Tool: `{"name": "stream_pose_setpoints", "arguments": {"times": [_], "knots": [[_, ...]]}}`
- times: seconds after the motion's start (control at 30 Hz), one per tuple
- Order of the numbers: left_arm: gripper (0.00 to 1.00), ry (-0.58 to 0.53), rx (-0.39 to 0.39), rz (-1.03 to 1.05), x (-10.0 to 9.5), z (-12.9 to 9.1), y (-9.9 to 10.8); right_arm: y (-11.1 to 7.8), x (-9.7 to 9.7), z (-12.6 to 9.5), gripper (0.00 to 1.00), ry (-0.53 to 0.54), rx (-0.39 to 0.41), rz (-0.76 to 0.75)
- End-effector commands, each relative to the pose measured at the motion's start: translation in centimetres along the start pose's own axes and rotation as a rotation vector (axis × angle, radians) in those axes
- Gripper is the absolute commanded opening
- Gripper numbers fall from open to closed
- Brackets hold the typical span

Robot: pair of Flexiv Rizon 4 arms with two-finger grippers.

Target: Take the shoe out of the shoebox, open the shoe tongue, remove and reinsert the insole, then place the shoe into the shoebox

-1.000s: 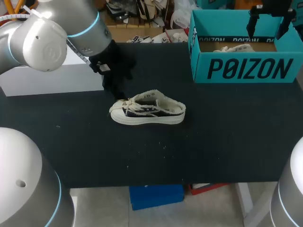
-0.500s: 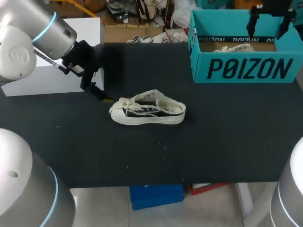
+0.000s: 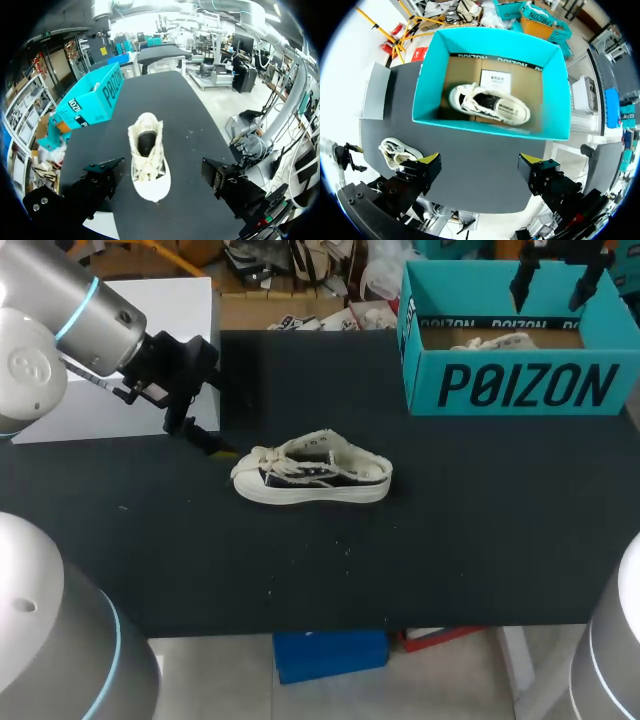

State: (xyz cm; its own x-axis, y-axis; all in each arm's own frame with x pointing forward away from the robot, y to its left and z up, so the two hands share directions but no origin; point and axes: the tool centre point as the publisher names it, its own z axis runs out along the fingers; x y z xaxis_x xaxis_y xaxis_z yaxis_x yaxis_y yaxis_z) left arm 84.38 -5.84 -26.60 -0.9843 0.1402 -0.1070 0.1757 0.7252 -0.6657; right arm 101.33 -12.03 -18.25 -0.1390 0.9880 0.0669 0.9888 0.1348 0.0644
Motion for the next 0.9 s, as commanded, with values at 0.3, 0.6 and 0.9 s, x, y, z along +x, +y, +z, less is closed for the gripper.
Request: {"name": "stream_pose_setpoints", "arguments": {"times": [0.3,0.6,0.9], "knots": [[1.0,-0.004,0.001,0.002,0.1,0.0,0.1,-2.6,4.2,-1.6,1.0,0.193,0.139,-0.705],[1.0,-0.004,0.001,0.002,0.1,0.0,0.1,-1.7,6.9,-1.3,1.0,0.221,0.003,-0.95],[1.0,-0.004,0.001,0.002,0.1,0.0,0.1,-4.4,9.3,-1.5,1.0,0.201,-0.057,-1.464]]}}
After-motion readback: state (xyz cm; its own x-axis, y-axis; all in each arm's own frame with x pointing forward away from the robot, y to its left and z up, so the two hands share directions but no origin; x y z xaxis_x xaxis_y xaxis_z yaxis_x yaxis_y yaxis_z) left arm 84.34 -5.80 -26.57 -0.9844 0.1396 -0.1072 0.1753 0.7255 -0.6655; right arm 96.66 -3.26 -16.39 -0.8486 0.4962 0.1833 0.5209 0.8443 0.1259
